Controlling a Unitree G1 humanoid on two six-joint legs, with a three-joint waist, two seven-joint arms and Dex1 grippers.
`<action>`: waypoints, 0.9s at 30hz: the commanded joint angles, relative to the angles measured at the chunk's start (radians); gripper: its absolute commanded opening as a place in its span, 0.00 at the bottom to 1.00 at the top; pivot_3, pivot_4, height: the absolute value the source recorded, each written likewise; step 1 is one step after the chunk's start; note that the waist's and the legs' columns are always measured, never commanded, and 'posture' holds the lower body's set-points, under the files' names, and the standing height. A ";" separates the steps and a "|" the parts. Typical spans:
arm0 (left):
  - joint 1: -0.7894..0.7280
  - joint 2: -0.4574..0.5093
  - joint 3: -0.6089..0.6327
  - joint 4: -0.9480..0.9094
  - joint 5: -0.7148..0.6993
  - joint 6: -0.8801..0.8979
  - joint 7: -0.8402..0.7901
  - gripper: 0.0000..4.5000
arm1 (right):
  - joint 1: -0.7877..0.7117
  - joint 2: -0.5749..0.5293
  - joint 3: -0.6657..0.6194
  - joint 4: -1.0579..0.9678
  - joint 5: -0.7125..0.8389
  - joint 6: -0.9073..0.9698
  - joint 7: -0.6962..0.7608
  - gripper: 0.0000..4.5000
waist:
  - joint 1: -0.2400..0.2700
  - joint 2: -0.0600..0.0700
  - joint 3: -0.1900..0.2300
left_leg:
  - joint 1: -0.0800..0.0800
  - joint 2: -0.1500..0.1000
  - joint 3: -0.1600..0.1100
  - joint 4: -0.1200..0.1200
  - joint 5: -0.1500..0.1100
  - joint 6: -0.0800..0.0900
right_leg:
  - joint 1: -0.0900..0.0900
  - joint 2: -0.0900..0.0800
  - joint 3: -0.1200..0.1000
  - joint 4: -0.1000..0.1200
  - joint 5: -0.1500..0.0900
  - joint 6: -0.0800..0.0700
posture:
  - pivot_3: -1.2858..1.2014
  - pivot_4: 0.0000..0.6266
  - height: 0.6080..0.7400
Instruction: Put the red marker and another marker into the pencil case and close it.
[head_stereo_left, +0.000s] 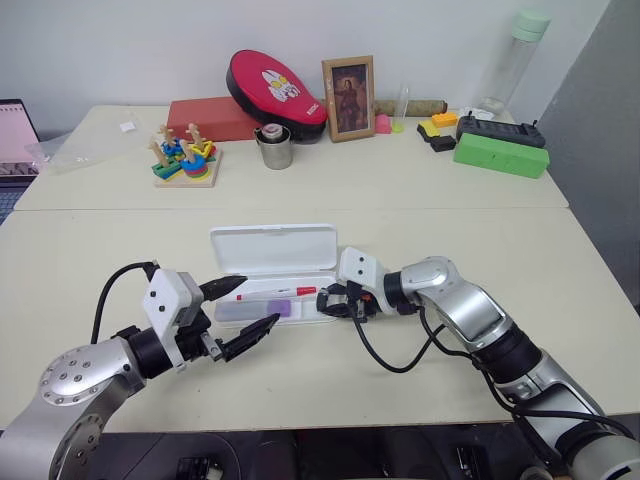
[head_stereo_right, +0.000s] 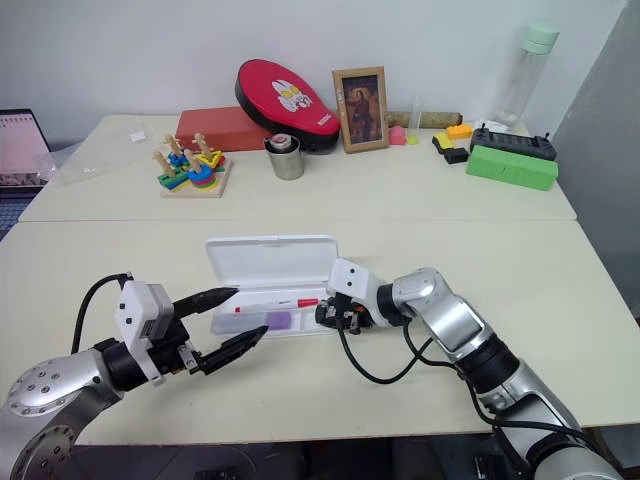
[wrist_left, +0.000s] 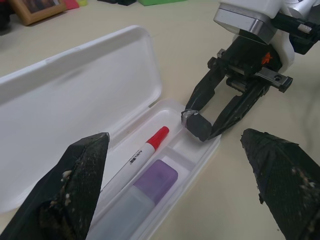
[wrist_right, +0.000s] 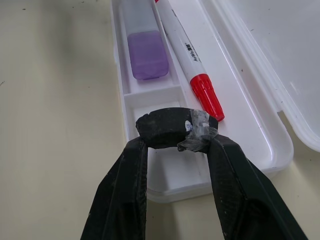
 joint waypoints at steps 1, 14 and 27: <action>-0.013 0.001 -0.002 -0.027 -0.006 -0.005 0.004 1.00 | -0.026 0.009 -0.014 -0.009 -0.003 -0.021 0.009 0.58 | 0.000 0.000 0.000 | 0.000 0.000 0.000 0.000 0.000 0.000 | 0.000 0.000 0.000 0.000 0.000 0.000 | 0.52 0.24 1.00; -0.034 0.000 -0.006 -0.009 0.003 -0.007 0.006 1.00 | -0.063 0.038 -0.077 0.013 0.027 -0.070 -0.001 0.99 | 0.000 0.000 0.000 | 0.000 0.000 0.000 0.000 0.000 0.000 | 0.000 0.000 0.000 0.000 0.000 0.000 | 0.52 0.24 1.00; -0.041 -0.005 -0.006 0.028 0.007 -0.029 -0.016 1.00 | -0.078 -0.039 -0.138 0.096 -0.012 -0.184 0.017 0.99 | 0.002 0.000 0.000 | 0.000 0.000 0.000 0.000 0.000 0.000 | 0.000 0.000 0.000 0.000 0.000 0.000 | 0.52 0.24 1.00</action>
